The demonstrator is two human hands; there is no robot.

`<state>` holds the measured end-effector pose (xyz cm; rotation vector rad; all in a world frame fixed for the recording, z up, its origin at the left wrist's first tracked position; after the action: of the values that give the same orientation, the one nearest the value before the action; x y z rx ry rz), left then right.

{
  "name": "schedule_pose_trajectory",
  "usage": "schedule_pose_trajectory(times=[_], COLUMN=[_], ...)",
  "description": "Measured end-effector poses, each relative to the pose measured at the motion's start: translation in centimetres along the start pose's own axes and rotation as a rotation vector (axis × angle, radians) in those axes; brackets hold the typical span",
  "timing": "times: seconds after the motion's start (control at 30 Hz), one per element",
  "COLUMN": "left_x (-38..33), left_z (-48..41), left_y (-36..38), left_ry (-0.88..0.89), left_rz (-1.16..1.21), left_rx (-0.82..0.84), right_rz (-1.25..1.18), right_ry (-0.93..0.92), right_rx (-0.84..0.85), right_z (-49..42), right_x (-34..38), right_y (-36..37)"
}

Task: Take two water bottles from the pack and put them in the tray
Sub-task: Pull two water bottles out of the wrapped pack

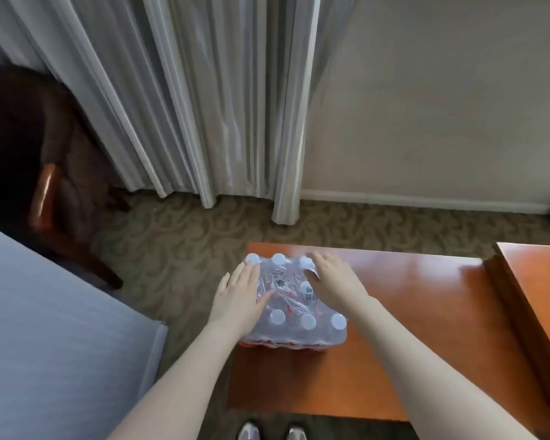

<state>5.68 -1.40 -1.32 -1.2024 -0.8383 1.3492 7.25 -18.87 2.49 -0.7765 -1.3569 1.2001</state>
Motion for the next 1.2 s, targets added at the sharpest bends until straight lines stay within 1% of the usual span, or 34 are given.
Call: schedule_pose_trajectory(times=[0.07,0.2,0.33,0.37,0.47,0.57,0.63,0.77,0.97,1.03,1.13,1.17,1.2], left_x=[-0.1,0.0,0.5,0.5,0.6,0.7,0.7,0.8,0.8,0.8,0.8,0.8,0.8], left_z=[0.0,0.7,0.6,0.6,0.5,0.4,0.5,0.5,0.5,0.5,0.5,0.5,0.5], left_y=[2.1,4.9,5.9,6.1,6.6,6.8,6.9,6.8,7.0,7.0,7.0,7.0,7.0], left_ry=[0.002,0.028,0.034,0.036,0.046,0.055,0.057,0.061,0.06,0.061,0.06,0.06,0.058], left_rz=[-0.019,-0.062,-0.088,-0.091,-0.076,-0.057,-0.053,-0.056,-0.053,-0.055,-0.056,-0.051,-0.046], left_rx=[0.037,0.052,0.021,0.013,0.001,-0.007,-0.009,0.0,0.011,0.008,0.001,0.002,0.004], right_rz=[-0.016,-0.081,-0.04,-0.029,0.003,-0.095,-0.185,-0.256,-0.126,-0.114,-0.161,-0.155,-0.129], right_ry=[-0.009,-0.033,-0.071,-0.075,-0.09,-0.122,-0.098,0.005,-0.071,-0.032,0.033,0.007,-0.042], right_rx=[0.023,0.082,0.117,0.104,-0.009,-0.162,-0.227,-0.255,-0.216,-0.259,-0.416,-0.444,-0.436], right_z=[0.3,0.7,-0.6,-0.9,-1.2,0.7,3.1,7.4,10.2,10.0,7.6,6.2,4.6], right_x=[-0.2,0.2,1.7,2.0,2.2,1.0,-1.3,-5.4,-5.2,-4.9,-3.1,-1.9,-0.4], right_y=[1.8,5.0,6.4,6.5,5.4,2.7,1.1,0.7,4.2,3.8,1.4,0.8,0.6])
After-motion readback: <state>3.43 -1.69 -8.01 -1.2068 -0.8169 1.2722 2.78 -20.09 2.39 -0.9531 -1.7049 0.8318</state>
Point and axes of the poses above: each hand's wrist, its own z-axis away from the middle knuckle, its own y-axis out of the palm, x = y × z, the point moved 6 cm from there along -z, towards the middle knuckle, and after that the axes turned 5 degrees about -y, right-handed, at the moved point
